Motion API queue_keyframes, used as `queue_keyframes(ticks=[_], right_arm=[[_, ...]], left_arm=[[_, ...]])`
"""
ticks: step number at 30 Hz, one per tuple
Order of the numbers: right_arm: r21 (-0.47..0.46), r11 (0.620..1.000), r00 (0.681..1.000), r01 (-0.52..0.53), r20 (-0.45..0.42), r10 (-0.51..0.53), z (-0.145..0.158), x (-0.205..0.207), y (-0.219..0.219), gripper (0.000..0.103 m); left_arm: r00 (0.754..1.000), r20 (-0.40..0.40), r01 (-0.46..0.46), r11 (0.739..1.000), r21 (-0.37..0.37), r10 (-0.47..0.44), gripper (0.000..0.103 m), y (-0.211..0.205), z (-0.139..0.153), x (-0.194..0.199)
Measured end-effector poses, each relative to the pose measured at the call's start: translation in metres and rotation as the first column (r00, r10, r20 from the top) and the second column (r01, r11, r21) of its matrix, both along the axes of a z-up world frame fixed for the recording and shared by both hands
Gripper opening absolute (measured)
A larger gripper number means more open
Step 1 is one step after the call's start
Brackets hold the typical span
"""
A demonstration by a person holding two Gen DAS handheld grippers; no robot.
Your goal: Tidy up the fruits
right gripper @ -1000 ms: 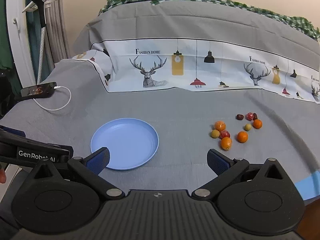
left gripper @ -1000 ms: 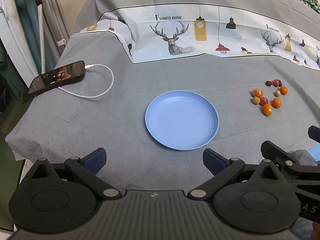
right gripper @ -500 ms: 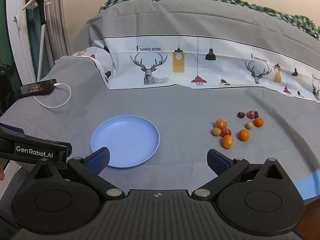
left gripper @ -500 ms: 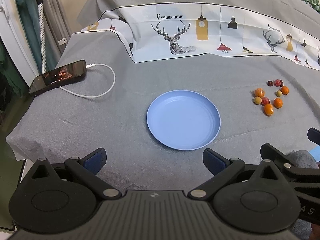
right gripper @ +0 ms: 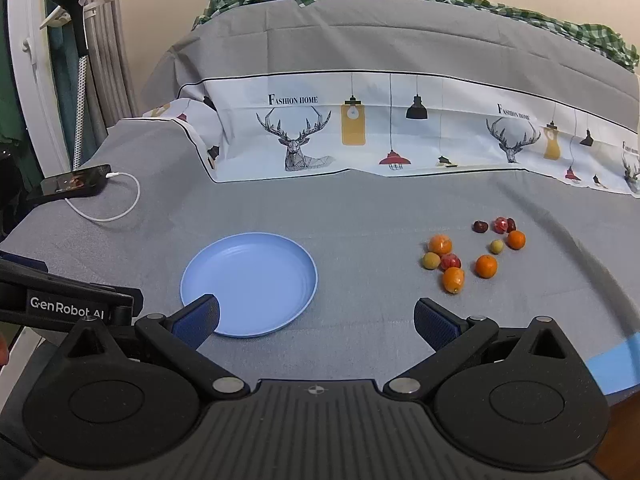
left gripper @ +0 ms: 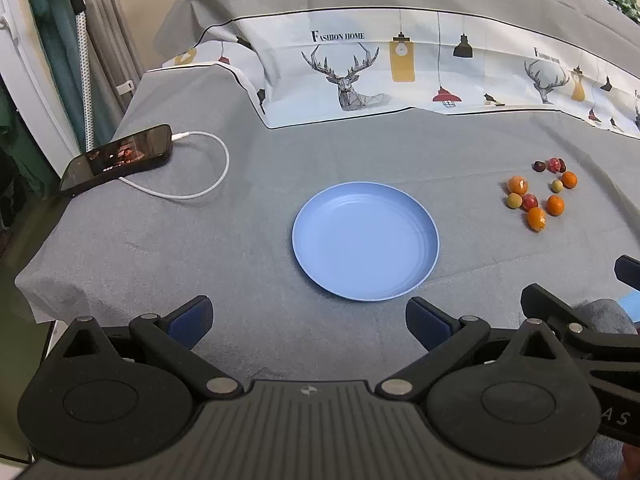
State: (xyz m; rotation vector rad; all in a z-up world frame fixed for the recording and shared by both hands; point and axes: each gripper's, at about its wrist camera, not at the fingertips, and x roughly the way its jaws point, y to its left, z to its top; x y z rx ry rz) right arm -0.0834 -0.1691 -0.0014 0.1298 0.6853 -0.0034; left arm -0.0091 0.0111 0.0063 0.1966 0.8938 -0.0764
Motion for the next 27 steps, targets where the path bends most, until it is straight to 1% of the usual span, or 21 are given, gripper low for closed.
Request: queue_keyframes(ticks=[11,27], right_arm=[[0.012,1.000,1.000,0.007,0.019,-0.008,0.0023,-0.0015,-0.0019,0.103],[0.008,1.000,1.000,0.003,0.007,-0.003,0.0019,0.0009,0.0008,0.103]], left_arm=[[1.000,0.024,0.003,1.000,0.009,-0.003,0.103,-0.0018,0.0076,-0.0042],[1.000,0.013,-0.002,1.000,0.007,0.002,0.103,-0.0004,0.0043,-0.0021]])
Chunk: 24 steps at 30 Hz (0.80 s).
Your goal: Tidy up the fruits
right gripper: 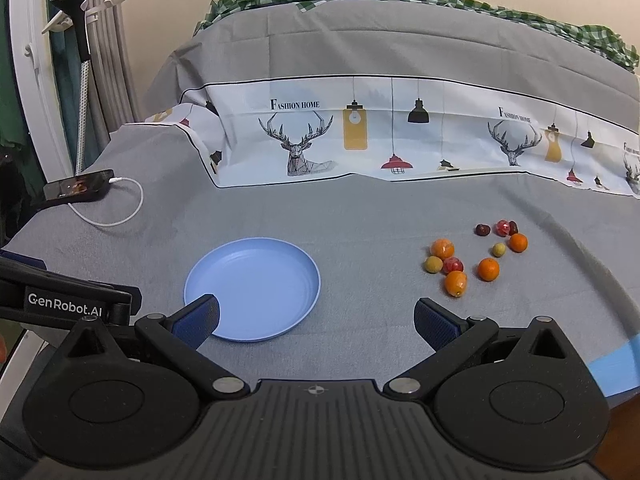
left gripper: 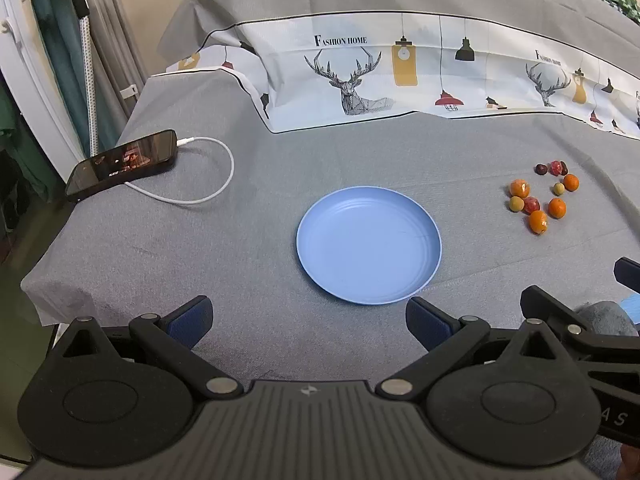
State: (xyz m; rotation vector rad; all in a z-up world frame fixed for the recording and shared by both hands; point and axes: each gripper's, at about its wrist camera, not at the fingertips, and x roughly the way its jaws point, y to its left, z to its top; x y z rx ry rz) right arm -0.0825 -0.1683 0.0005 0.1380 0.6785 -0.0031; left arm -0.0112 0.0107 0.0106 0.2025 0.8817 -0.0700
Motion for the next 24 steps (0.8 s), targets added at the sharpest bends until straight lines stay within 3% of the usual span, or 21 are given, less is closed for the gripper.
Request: queue_keyframes(ticks=[15,20,24], right_arm=[[0.006,1.000,1.000,0.003,-0.015,-0.002,-0.004,0.005,-0.003,0.103],[0.013,0.995,0.994,0.101,-0.046,-0.101,-0.015,0.018,-0.031,0.103],[0.015,0.970,0.968,0.242,-0.077,-0.240,-0.033,0.029,-0.077,0.103]], left_arm=[[1.000,-0.024,0.004,1.000,-0.001,-0.004,0.103,-0.003,-0.004,0.006],[0.999,-0.049,0.019,1.000,-0.013,-0.020,0.103,-0.014,-0.009,0.021],[0.992,-0.103,0.070,0.997,-0.038,-0.073,0.103,-0.042,-0.018,0.043]])
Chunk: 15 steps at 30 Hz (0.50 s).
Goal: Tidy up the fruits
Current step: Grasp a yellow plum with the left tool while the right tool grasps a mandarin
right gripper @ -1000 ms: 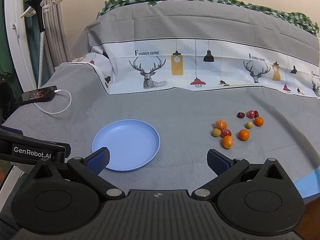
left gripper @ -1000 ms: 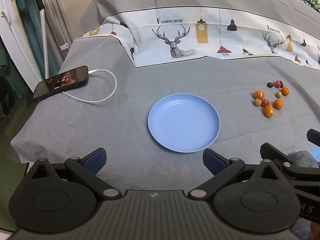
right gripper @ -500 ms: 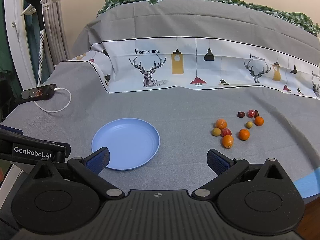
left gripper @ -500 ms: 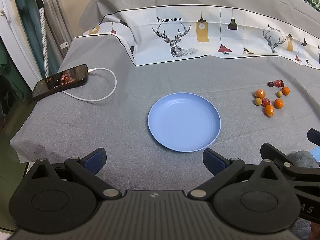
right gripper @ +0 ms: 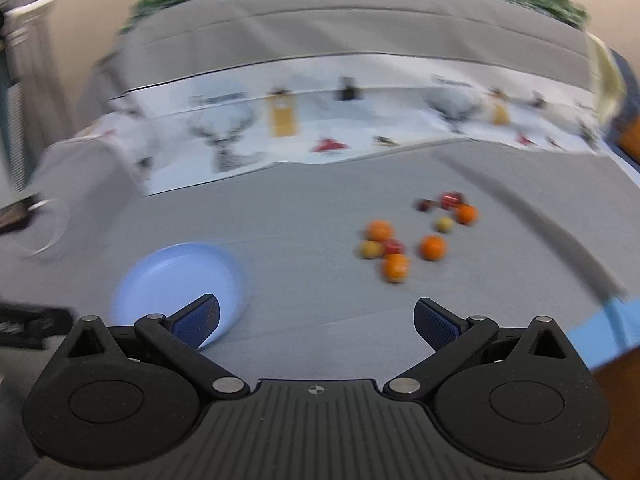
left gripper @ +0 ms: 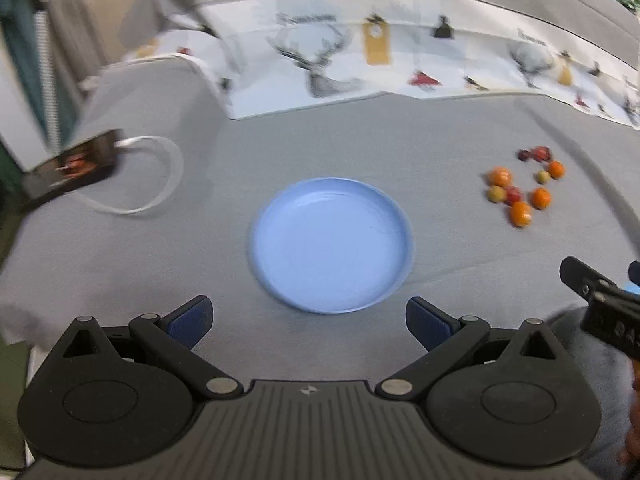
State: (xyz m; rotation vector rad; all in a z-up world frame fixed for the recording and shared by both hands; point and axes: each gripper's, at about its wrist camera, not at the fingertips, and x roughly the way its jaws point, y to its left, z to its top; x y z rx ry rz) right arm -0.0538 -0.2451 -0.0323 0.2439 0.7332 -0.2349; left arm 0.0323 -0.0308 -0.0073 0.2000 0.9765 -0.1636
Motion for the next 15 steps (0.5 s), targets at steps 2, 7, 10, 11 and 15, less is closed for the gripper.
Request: queue_keyframes(ticks=[2,7,10,11,15], right_arm=[[-0.001,0.998,0.998,0.067,-0.023,-0.067,-0.012,0.009,-0.027,0.103],[-0.001,0.981,0.978,0.193,-0.077,-0.192,-0.047,0.039,-0.094,0.103],[-0.018,0.971,0.962,0.240,-0.129,-0.241,-0.071,0.063,-0.127,0.103],[-0.015,0.969,0.957,0.248,-0.148,-0.248,-0.079,0.071,-0.135,0.102],[0.027,0.971,0.950,0.237,-0.213,-0.226,-0.111,0.103,-0.159,0.102]], left_arm=[[0.999,-0.039,0.021,1.000,-0.022,-0.021,0.103,-0.016,-0.007,0.014],[0.992,-0.093,0.076,0.995,-0.064,-0.082,0.103,-0.072,-0.033,0.060],[0.985,-0.094,0.141,0.989,-0.056,-0.145,0.103,-0.112,-0.056,0.089],[0.982,-0.099,0.158,0.986,-0.051,-0.163,0.103,-0.126,-0.064,0.098],[0.964,-0.136,0.224,0.974,-0.042,-0.228,0.103,-0.178,-0.100,0.135]])
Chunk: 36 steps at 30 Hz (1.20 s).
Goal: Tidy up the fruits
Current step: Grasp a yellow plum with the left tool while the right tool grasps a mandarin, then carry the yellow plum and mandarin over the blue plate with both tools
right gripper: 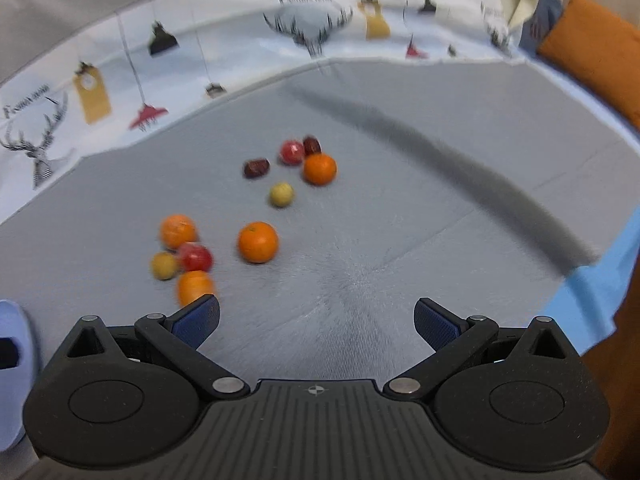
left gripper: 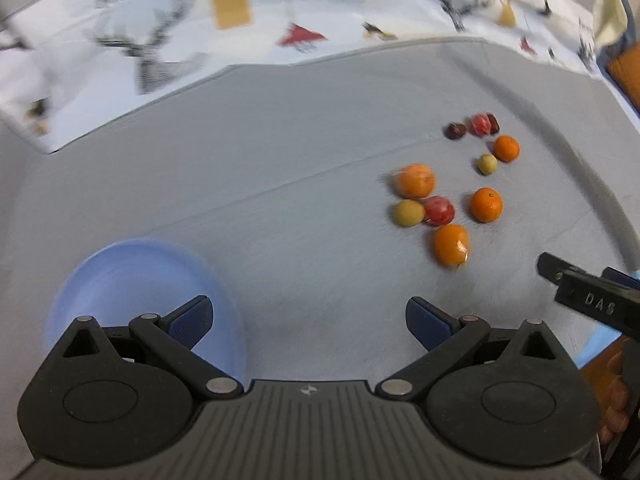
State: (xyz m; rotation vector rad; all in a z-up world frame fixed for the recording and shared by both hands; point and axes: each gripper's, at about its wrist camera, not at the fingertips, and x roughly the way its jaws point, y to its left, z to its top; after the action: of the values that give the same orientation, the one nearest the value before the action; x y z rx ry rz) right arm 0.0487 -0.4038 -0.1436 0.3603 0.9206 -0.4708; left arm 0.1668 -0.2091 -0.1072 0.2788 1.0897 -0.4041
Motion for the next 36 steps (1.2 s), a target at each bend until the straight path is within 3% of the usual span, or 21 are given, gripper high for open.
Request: queue_keyframes(ticks=[9,14,17,19,21,22,23,24,29,36], right_arm=[[0.039,0.994,0.988,-0.101,-0.111,0.105,-0.064,0.077,-0.022,0.102],[-0.032,0.985,0.984,-0.172,-0.060,0.170,-0.072,0.104,-0.014,0.102],[-0.070,0.979,0.981,-0.191,-0.028,0.190,-0.074,0.111,-0.010,0.102],[-0.076,0.978,0.981,-0.194,0.010,0.195,-0.071,0.107,-0.013,0.087],[-0.100,0.976,0.979,-0.195,0.035,0.200,-0.065,0.100,-0.013,0.036],[-0.100,0.979,0.983,-0.179,0.030,0.183,-0.064,0.097,-0.015,0.036],[-0.080,0.984,0.986,-0.160,0.041,0.163,-0.064,0.093,-0.020,0.036],[-0.065,0.989,0.989,-0.136,0.055,0.139,-0.062,0.087,-0.025,0.036],[-0.017,1.000,0.997,-0.009,0.073,0.010,-0.060,0.070,-0.044,0.036],[-0.001,0.999,0.991,0.039,0.127,-0.038,-0.045,0.051,-0.045,0.036]], left_arm=[[0.983,-0.033,0.183,0.981,0.068,-0.181,0.103,-0.075,-0.066,0.044],[0.976,-0.053,0.216,0.970,0.112,-0.211,0.103,-0.088,-0.090,0.058],[0.977,-0.069,0.209,0.975,0.072,-0.204,0.103,-0.090,-0.096,0.066],[0.974,-0.036,0.224,0.973,0.055,-0.223,0.102,-0.093,-0.095,0.064],[0.972,-0.021,0.233,0.973,0.009,-0.232,0.078,-0.094,-0.091,0.061],[0.971,-0.009,0.240,0.971,-0.012,-0.240,0.068,-0.095,-0.087,0.060],[0.966,-0.007,0.257,0.966,-0.030,-0.257,0.042,-0.096,-0.085,0.059],[0.962,-0.005,0.274,0.961,-0.044,-0.275,0.028,-0.096,-0.083,0.059],[0.960,-0.002,0.279,0.958,-0.074,-0.280,0.028,-0.092,-0.081,0.057],[0.968,0.032,0.250,0.965,-0.084,-0.248,0.028,-0.078,-0.058,0.049]])
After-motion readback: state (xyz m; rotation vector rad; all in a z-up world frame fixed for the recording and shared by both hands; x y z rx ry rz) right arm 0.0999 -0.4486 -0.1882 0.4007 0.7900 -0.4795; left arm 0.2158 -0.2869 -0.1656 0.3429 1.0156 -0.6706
